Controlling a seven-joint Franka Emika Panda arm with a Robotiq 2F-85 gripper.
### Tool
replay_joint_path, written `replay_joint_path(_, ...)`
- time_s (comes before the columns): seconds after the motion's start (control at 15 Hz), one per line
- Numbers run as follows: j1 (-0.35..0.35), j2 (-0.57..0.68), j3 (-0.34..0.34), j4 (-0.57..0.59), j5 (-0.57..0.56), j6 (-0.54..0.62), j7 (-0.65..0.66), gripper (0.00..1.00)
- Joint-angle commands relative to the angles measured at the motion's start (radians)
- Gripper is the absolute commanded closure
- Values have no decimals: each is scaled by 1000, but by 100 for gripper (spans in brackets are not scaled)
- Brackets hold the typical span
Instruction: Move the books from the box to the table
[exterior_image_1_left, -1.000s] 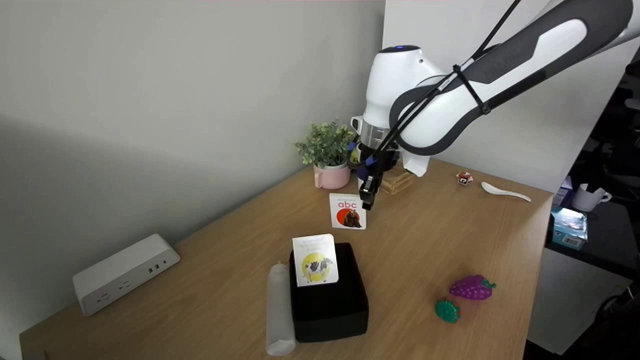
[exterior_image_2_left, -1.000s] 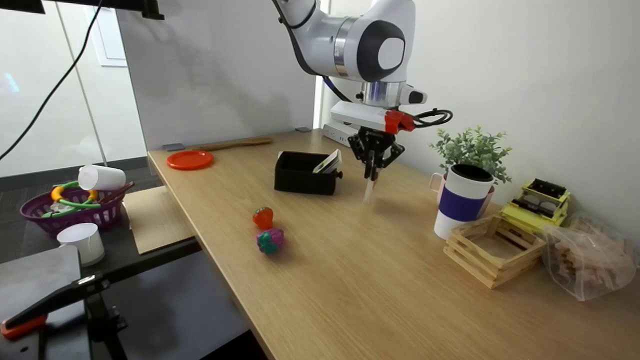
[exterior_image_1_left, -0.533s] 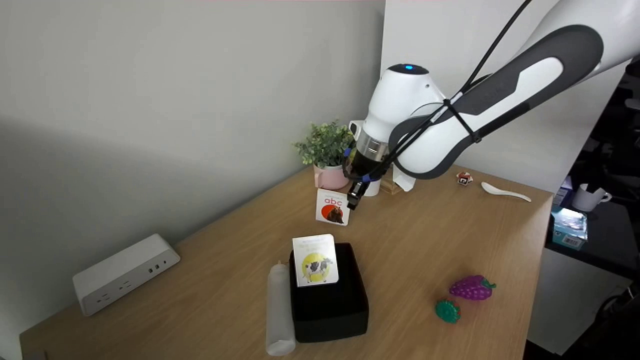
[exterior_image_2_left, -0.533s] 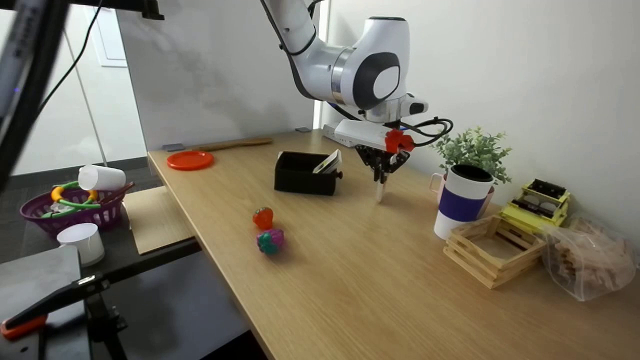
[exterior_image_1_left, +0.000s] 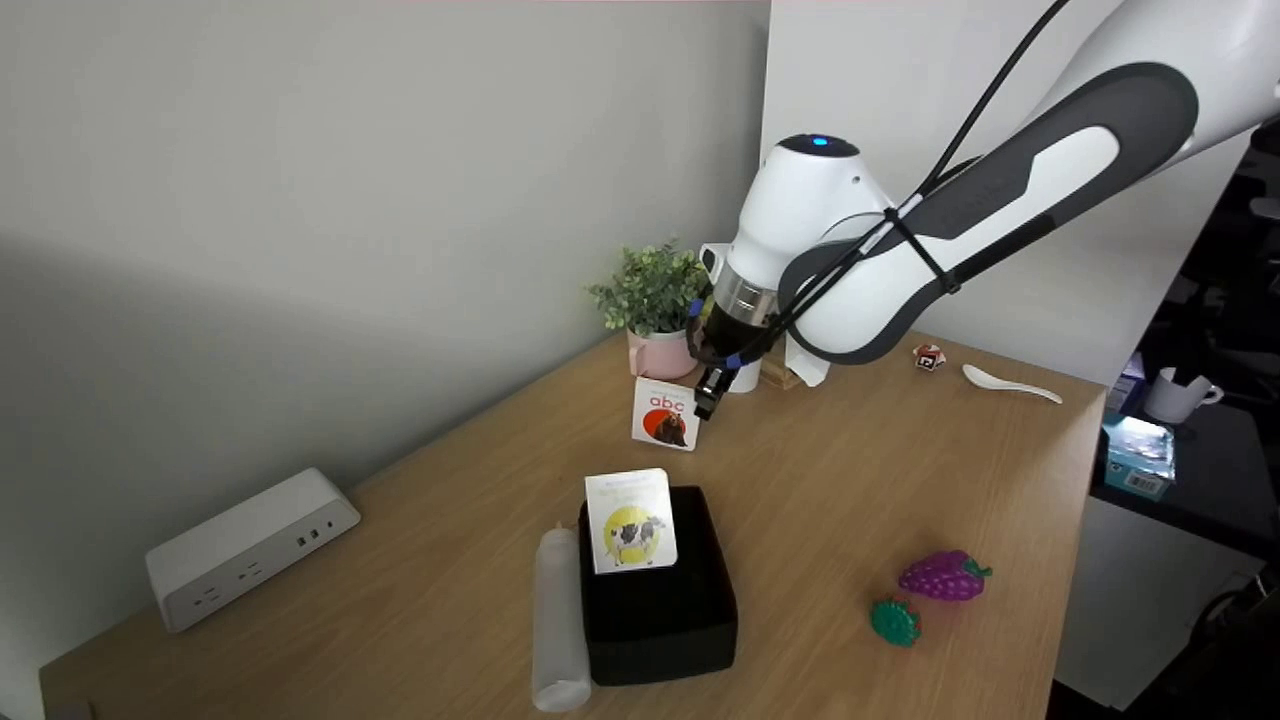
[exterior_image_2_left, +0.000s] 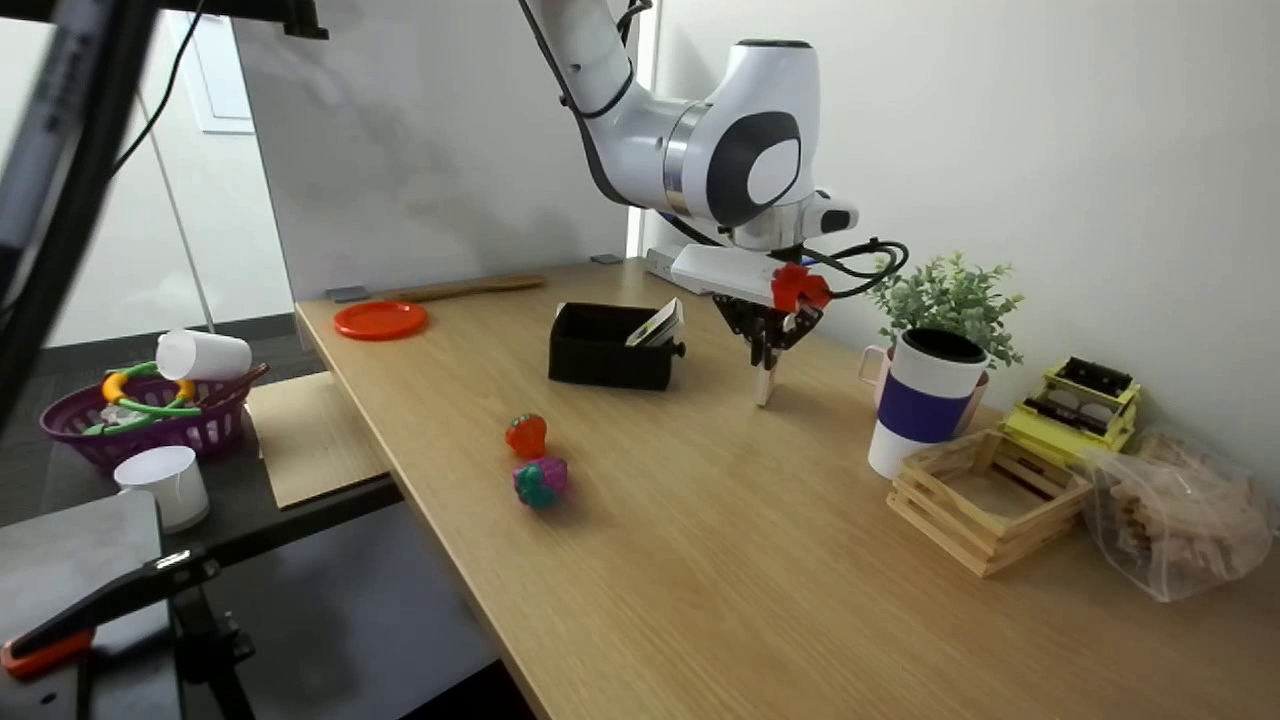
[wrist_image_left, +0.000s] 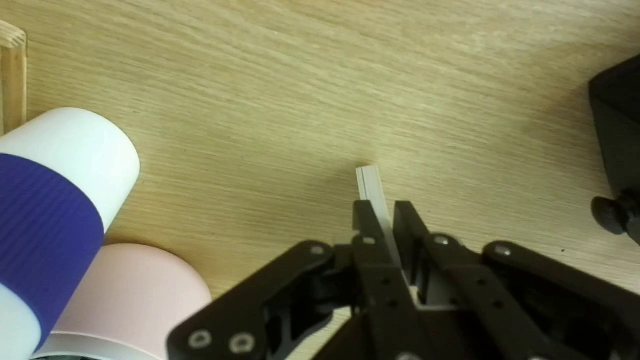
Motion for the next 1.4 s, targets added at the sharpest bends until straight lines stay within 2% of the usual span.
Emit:
replay_joint_path(0.0,28,-4,-32,2,-31,-27,37,96)
replay_joint_path(0.67,44,-6,-54,22,-46,-89,65,96)
replay_joint_path(0.73,44,-6,-54,24,-46,-93,66,82)
replay_joint_path(0.8,44,-6,-55,25,-46,-96,68,60)
replay_joint_path(1.33,43,-7,-54,29,-45,-102,71,6)
